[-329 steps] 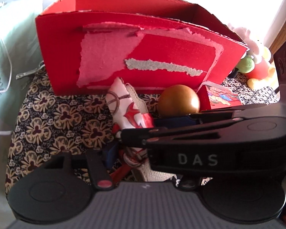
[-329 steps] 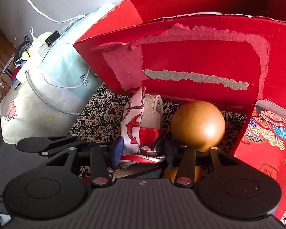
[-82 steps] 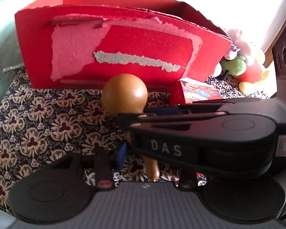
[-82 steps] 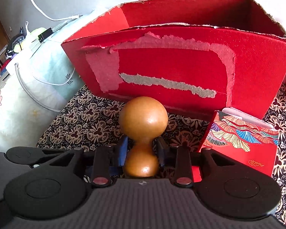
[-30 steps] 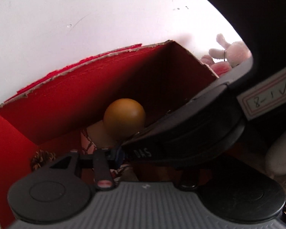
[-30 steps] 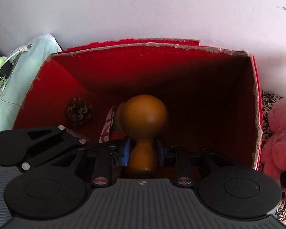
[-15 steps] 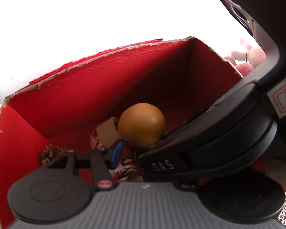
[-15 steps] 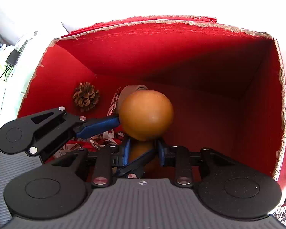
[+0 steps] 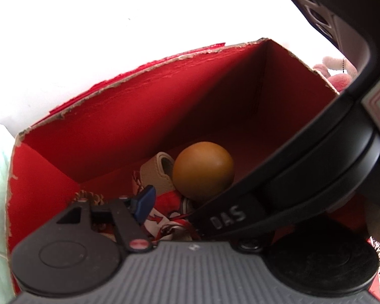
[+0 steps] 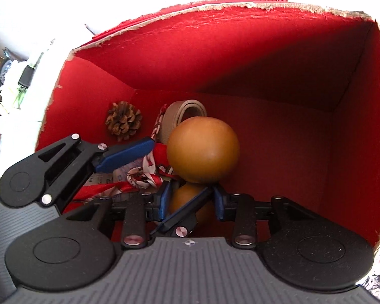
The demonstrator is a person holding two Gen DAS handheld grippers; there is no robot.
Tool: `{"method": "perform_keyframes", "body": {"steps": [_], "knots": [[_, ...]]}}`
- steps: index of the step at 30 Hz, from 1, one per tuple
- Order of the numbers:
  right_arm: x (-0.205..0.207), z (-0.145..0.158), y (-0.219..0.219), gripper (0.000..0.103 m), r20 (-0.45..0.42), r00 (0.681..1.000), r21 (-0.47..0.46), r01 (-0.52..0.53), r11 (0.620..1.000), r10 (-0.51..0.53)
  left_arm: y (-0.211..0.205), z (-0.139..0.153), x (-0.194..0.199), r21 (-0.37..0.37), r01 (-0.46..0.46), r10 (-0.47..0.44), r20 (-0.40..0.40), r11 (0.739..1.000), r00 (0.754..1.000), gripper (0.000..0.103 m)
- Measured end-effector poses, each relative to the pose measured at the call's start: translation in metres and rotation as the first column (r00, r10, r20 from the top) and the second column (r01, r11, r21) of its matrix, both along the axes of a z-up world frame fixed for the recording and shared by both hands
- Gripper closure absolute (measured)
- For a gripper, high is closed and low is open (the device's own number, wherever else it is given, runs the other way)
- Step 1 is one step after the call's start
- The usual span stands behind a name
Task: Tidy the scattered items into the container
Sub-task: 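Lower the gourd into the box beside the cloth, then open the right gripper to release the gourd and withdraw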
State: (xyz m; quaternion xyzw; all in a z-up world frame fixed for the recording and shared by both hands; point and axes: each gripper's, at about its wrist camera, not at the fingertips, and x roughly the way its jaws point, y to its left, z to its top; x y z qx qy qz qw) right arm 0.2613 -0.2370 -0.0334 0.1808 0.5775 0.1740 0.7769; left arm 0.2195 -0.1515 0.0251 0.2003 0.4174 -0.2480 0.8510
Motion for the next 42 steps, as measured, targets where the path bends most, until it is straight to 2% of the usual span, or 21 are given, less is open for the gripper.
{"method": "perform_keyframes", "body": {"steps": [3,6,9,16,23,28,29,30,34,38,42], "knots": [[0.001,-0.002,-0.003,0.062,-0.009,1.0,0.041,0.0,0.999,0.001,0.007,0.003,0.003,0.002,0.0,0.0,-0.012,1.0,1.0,0.019],[0.002,-0.003,-0.003,0.061,-0.025,1.0,0.034,-0.004,0.999,0.004,0.008,0.005,0.001,0.014,0.008,-0.008,0.015,1.0,1.0,0.018],[0.001,-0.002,-0.005,0.061,-0.014,1.0,0.067,-0.017,0.998,0.018,0.009,0.007,-0.002,0.018,0.008,-0.009,0.052,1.0,0.999,0.017],[0.001,-0.004,-0.006,0.061,-0.051,0.999,0.05,0.01,0.999,-0.007,0.015,0.012,0.003,0.001,-0.019,0.018,0.045,1.0,0.999,0.017],[-0.004,-0.003,-0.009,0.061,0.001,0.999,0.078,0.046,0.996,-0.046,0.02,0.018,0.003,0.012,-0.076,0.075,0.086,0.997,0.994,0.009],[-0.008,0.002,-0.009,0.061,0.041,0.999,0.087,0.021,0.996,-0.024,0.029,0.028,0.001,0.01,-0.106,0.104,0.102,0.994,0.989,0.006],[-0.008,0.003,-0.007,0.059,0.05,0.999,0.076,0.014,0.997,-0.017,0.03,0.031,-0.001,0.015,-0.103,0.101,0.113,0.995,0.989,0.005],[-0.006,0.003,-0.003,0.053,0.053,0.999,0.063,0.006,0.998,-0.01,0.031,0.034,-0.004,0.019,-0.097,0.094,0.126,0.995,0.988,0.005],[-0.014,0.027,-0.009,0.042,0.051,0.999,0.011,-0.008,1.0,0.008,0.033,0.046,-0.014,0.023,-0.084,0.078,0.186,0.996,0.979,0.0],[-0.02,0.037,-0.01,0.04,0.07,0.998,-0.028,0.008,1.0,-0.007,0.034,0.053,-0.015,0.018,-0.096,0.091,0.189,0.995,0.978,0.0],[-0.028,0.038,-0.012,0.04,0.094,0.995,0.001,0.02,1.0,-0.02,0.038,0.053,-0.015,0.024,-0.108,0.101,0.188,0.994,0.977,0.0]]}}
